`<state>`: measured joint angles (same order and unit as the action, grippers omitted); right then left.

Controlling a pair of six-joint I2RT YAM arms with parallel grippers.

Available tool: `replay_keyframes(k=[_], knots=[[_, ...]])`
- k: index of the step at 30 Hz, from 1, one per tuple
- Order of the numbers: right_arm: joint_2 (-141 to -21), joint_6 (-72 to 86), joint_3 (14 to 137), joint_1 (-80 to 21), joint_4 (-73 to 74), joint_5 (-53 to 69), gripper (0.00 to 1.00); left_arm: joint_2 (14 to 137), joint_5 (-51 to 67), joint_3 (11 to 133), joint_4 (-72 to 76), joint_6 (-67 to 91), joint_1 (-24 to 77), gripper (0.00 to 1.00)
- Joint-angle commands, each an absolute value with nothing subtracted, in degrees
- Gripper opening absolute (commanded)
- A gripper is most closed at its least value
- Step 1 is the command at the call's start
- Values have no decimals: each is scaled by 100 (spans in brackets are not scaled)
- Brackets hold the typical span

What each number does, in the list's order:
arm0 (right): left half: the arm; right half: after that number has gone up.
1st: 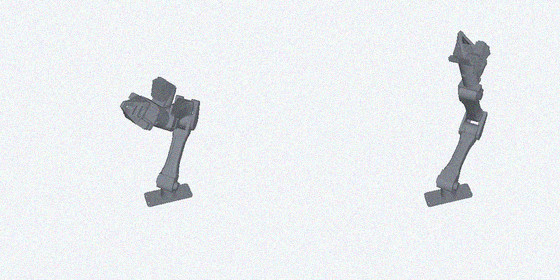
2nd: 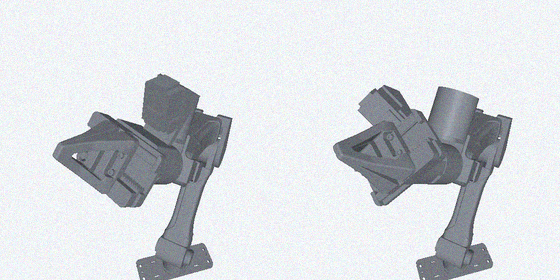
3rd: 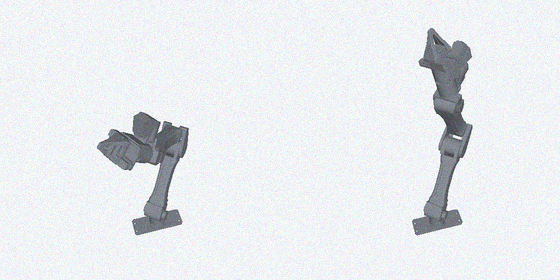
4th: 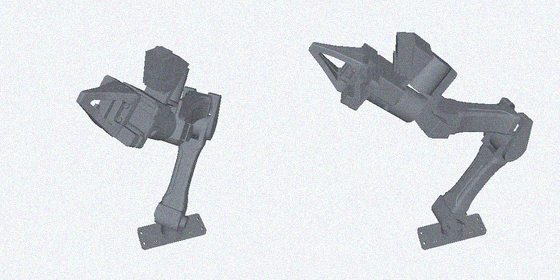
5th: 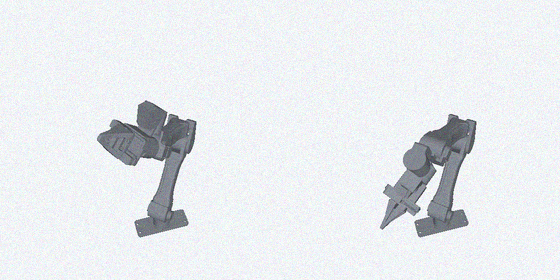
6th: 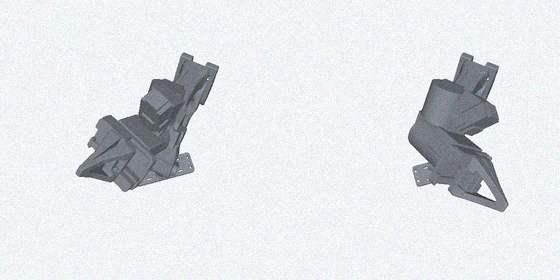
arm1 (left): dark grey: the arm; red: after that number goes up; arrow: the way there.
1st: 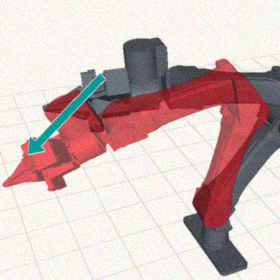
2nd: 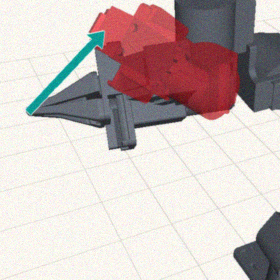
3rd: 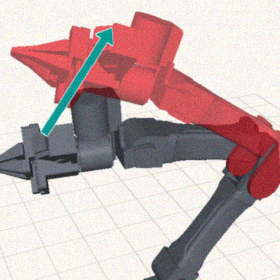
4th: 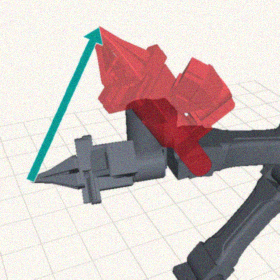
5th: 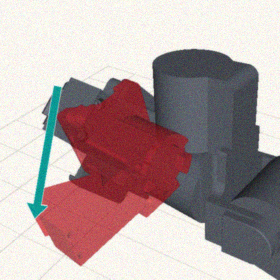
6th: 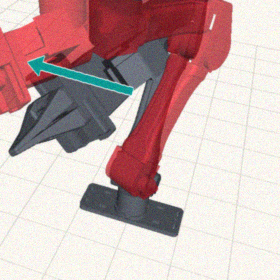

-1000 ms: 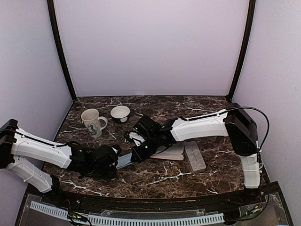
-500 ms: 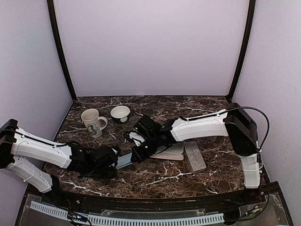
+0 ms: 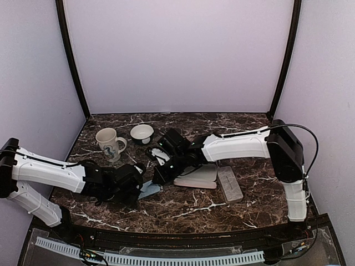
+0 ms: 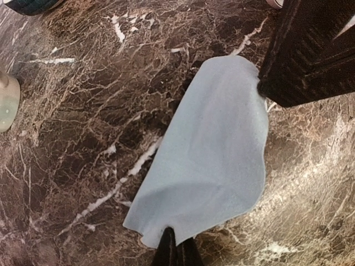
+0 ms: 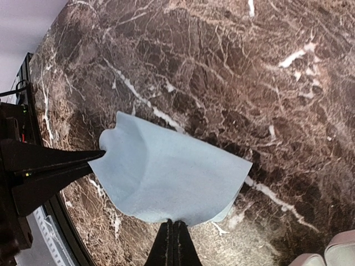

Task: Organize the sunglasses
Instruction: Fold the glasses cleaning cloth at the center of the board.

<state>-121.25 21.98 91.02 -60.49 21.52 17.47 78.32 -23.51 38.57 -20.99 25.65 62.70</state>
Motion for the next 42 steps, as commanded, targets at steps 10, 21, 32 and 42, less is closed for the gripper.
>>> replay_keyframes(k=[10,21,32,42], knots=[[-12368,2135,9496,-5898,2149,1701,0,7805,-2685,4091,-2453,2180,6003,0],[-12444,2186,9587,-5856,2089,1696,0,7693,-2860,4280,-2679,2010,5731,0],[-12533,2197,9697,-5819,1988,1696,0,7591,-2914,4312,-2743,1829,5528,0],[-12604,2197,9599,-5818,1993,1763,0,7634,-2211,3975,-2498,2073,5544,0]])
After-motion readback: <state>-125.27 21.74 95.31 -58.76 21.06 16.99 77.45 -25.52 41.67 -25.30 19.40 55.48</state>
